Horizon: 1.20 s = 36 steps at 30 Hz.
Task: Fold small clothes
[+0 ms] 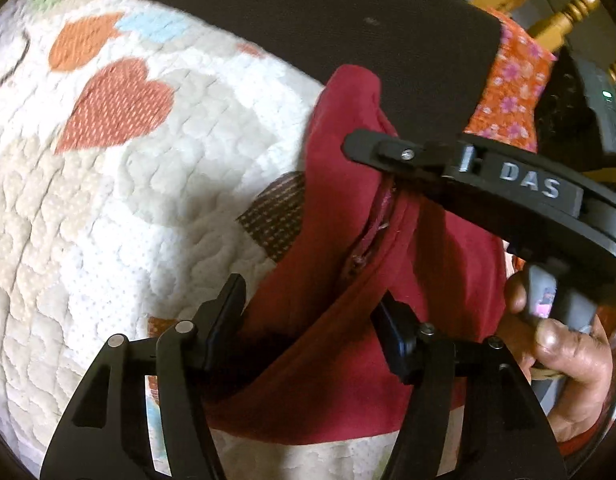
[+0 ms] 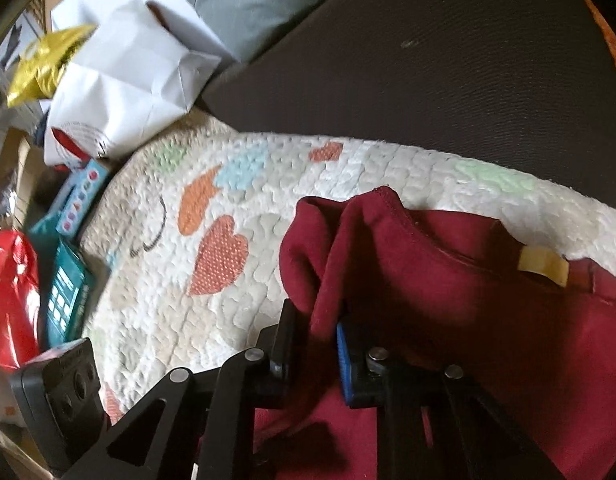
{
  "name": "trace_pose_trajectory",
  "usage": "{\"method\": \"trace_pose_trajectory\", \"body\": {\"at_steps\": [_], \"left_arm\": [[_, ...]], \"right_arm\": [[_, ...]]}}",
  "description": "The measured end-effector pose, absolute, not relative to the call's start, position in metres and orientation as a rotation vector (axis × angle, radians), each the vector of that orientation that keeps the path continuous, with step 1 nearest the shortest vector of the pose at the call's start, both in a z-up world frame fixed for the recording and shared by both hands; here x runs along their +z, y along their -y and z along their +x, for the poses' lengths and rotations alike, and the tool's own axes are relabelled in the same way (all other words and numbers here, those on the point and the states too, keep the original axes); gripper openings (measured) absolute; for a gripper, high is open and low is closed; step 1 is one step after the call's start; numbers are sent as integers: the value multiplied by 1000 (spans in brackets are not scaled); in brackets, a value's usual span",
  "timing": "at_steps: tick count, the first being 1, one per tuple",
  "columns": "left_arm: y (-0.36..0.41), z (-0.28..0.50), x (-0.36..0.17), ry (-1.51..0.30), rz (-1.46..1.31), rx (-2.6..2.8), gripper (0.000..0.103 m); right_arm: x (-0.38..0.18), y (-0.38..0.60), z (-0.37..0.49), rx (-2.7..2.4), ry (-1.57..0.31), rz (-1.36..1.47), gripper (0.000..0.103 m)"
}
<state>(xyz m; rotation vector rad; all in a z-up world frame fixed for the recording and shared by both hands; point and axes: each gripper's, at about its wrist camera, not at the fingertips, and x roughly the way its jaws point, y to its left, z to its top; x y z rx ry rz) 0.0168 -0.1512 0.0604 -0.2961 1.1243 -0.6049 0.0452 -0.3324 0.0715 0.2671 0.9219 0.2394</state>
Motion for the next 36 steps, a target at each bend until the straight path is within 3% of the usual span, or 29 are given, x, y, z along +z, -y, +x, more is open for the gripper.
{"method": "trace_pose_trajectory", "body": {"at_steps": [5, 18, 29, 36], "left_arm": [[163, 10, 71, -1090, -228, -596, 42], [183, 4, 83, -1057, -173, -600, 31], [251, -50, 137, -990, -196, -824, 29], [311, -83, 122, -1011, -156, -953, 29]], "right_arm": [[76, 340, 41, 241, -905, 314, 16], [88, 350, 20, 213, -851, 330, 16], [152, 412, -50, 152, -720, 290, 13], [151, 486, -97, 43, -714, 337, 13]]}}
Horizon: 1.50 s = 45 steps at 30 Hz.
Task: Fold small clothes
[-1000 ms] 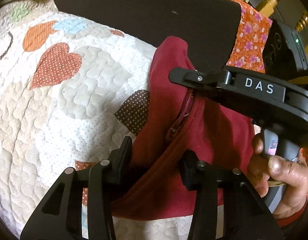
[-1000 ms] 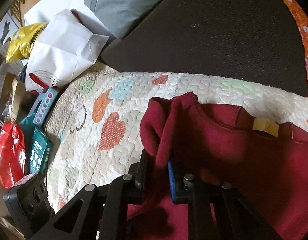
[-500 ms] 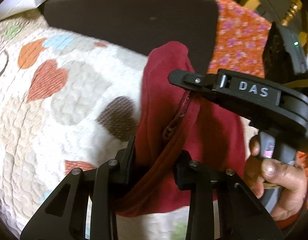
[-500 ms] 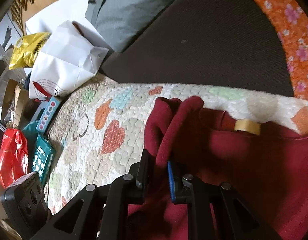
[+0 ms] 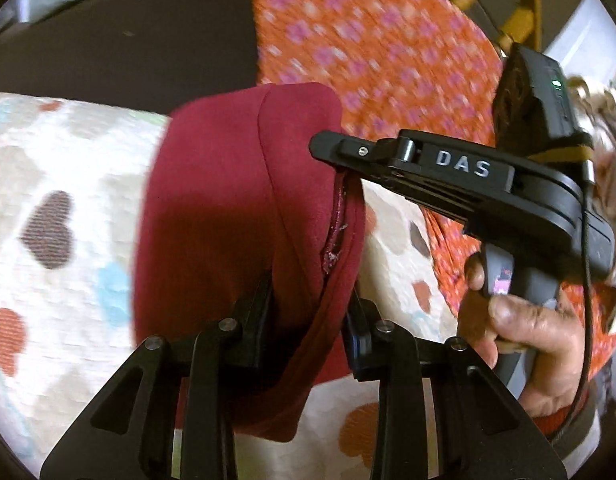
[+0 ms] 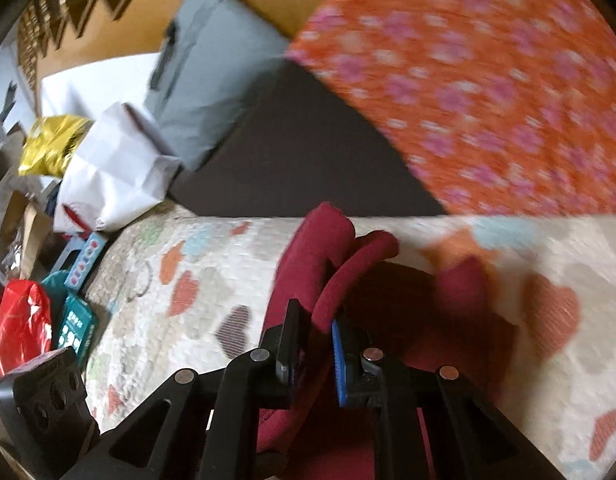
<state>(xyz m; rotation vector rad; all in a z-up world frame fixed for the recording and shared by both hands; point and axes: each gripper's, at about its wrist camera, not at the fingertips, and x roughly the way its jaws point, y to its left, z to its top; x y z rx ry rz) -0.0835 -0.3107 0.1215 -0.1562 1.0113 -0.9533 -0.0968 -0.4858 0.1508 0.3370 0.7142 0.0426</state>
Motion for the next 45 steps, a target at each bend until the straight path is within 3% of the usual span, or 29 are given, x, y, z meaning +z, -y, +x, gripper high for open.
{"method": "trace_pose_trajectory", "body": {"at_steps": [6, 9, 13, 15, 17, 18, 26, 27, 28, 29, 32, 39, 45], "left_arm": [[321, -87, 112, -1078, -132, -1047, 31], [309, -87, 124, -1057, -129, -1080, 41], [298, -79, 136, -989, -117, -1060, 43], [298, -78, 130, -1006, -102, -1035, 43], [303, -78, 119, -1046, -79, -1021, 43], [300, -82, 112, -1059, -65, -1018, 43], [316, -89, 90, -1094, -4, -1011, 43], [317, -89, 90, -1095, -5, -1012, 43], [316, -88, 89, -1097, -5, -1013, 43], [316, -88, 90, -1099, -6, -1014, 43], [313, -89, 99, -1095, -32, -1037, 43], [299, -91, 126, -986, -28, -1033, 43], [313, -81, 89, -1079, 96, -908, 43]], "right_arm": [[97, 538, -112, -64, -786, 439, 13], [74, 551, -113, -77, -807, 500, 13], [70, 565, -119, -29, -765, 631, 13], [73, 568, -121, -15, -742, 667, 20], [75, 567, -122, -25, -731, 664, 40], [75, 565, -121, -26, -727, 668, 44], [56, 557, -102, -14, -744, 731, 45], [57, 557, -102, -12, -736, 726, 45], [58, 556, -103, -12, -734, 715, 39], [60, 555, -103, -25, -734, 682, 23], [77, 549, -109, -46, -712, 568, 8], [134, 547, -119, -145, -650, 298, 8], [88, 552, -82, -125, -785, 398, 8]]}}
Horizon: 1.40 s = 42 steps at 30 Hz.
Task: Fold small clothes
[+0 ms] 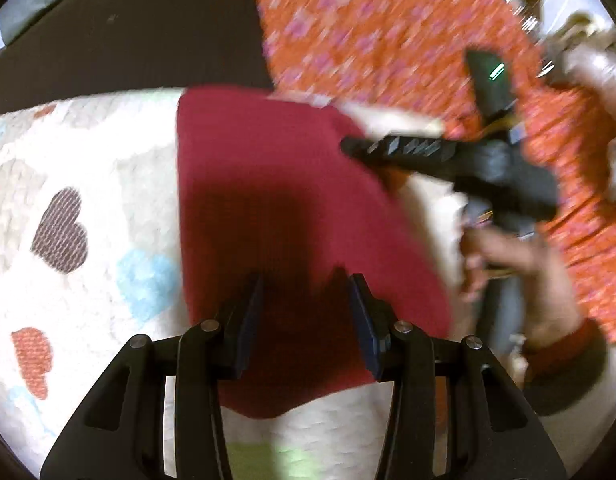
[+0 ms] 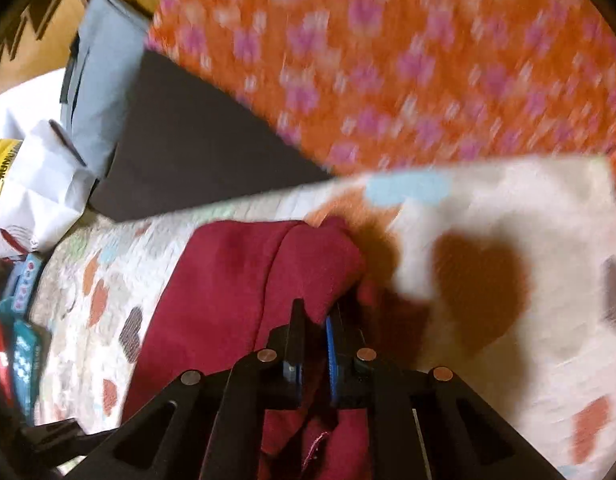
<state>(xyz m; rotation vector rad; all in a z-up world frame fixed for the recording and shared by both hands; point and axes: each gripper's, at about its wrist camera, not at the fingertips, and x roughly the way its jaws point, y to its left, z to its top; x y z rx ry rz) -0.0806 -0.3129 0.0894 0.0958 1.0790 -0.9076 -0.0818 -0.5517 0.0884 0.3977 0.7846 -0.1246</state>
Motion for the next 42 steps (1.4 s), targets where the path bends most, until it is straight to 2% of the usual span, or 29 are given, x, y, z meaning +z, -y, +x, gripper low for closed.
{"method": "trace_pose_trajectory", "body": {"at_steps": [3, 4, 5, 7, 14, 18, 26, 27, 29, 32, 34, 37, 39, 42], "left_arm": [[312, -81, 89, -1074, 101, -911, 43], [312, -81, 90, -1070, 104, -913, 43], [311, -81, 90, -1071, 100, -913, 43], [311, -79, 89, -1077, 87, -909, 43], [304, -80, 92, -1089, 62, -910, 43], [302, -77, 96, -1085, 45, -908, 43], [299, -73, 99, -1085, 19, -888, 43], [299, -72, 100, -1085, 15, -887, 43], [299, -73, 103, -1072, 18, -887, 43], [295, -74, 113, -1028, 14, -867, 43], [293, -75, 117, -1006, 12, -866, 43], [298, -76, 111, -1022, 30, -868, 43], [307, -76, 95, -1063, 79, -847, 43], [315, -78, 80, -1084, 114, -817, 46]], "right_arm": [[90, 550, -91, -89, -780, 449, 15], [95, 553, -101, -68, -760, 479, 23], [101, 556, -114, -49, -733, 514, 37], [105, 556, -132, -16, -688, 556, 49], [68, 544, -132, 2, -806, 637, 52], [56, 552, -131, -28, -743, 743, 53], [57, 554, -120, -39, -734, 733, 53], [52, 554, -116, -5, -744, 751, 50], [49, 552, -111, 4, -749, 736, 28], [73, 535, -112, -14, -745, 579, 17], [104, 527, -120, -33, -702, 446, 16], [118, 532, -131, -108, -707, 365, 16], [104, 540, -132, -202, -761, 317, 16], [74, 554, -129, -226, -790, 401, 18]]}}
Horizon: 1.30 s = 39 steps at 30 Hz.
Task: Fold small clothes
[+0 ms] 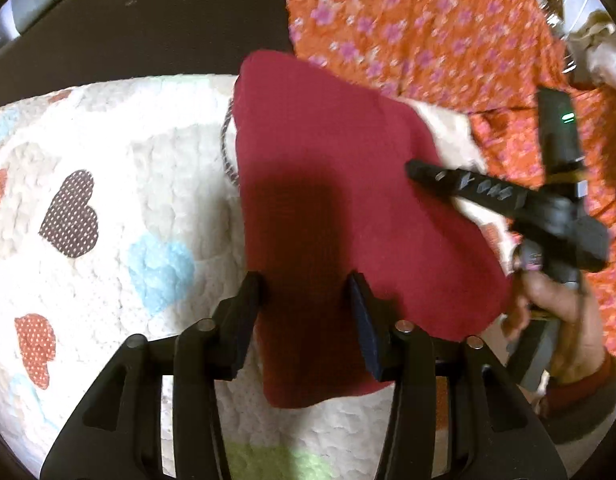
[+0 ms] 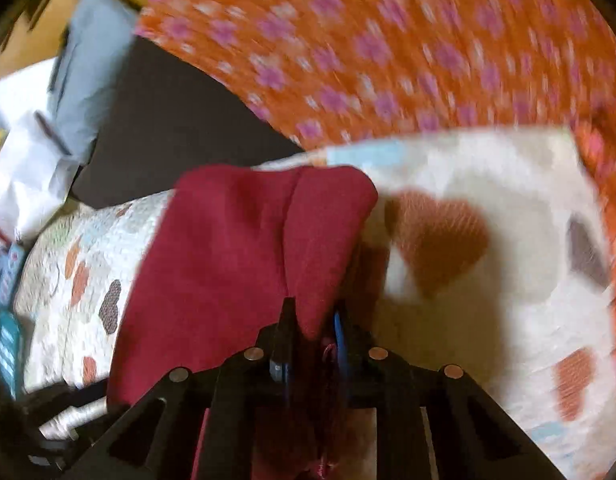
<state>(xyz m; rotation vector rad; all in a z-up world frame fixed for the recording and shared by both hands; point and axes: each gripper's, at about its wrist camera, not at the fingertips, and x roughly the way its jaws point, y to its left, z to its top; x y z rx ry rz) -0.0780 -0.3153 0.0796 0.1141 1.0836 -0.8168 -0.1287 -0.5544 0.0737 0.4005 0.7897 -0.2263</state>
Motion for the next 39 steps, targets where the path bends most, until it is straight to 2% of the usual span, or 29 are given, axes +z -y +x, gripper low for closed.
{"method": "trace_pose_trajectory", "body": {"at_steps": [3, 9, 15, 23, 26, 30, 35, 37, 39], "left_arm": [[312, -76, 82, -1082, 112, -824, 46], [313, -74, 80, -1082, 114, -815, 47], [311, -76, 76, -1080, 128, -805, 48], [308, -82, 90, -1004, 163, -774, 48], [308, -80, 87, -1014, 159, -769, 48], [310, -80, 84, -1023, 164, -767, 48], [310, -77, 86, -1023, 138, -770, 48], [309, -75, 87, -1016, 128, -771, 51], [308, -72, 88, -1001, 119, -763, 59]], "right_arm": [[81, 558, -136, -202, -759, 477, 25], [120, 537, -180, -90, -668, 457, 25], [61, 502, -171, -90, -838, 345, 22], [98, 474, -193, -89, -797, 282, 23], [90, 471, -198, -109, -807, 277, 23], [50, 474, -184, -138, -928, 290, 24], [74, 480, -191, -123, -846, 349, 26], [83, 485, -190, -136, -804, 358, 29], [87, 488, -184, -152, -781, 371, 29]]}}
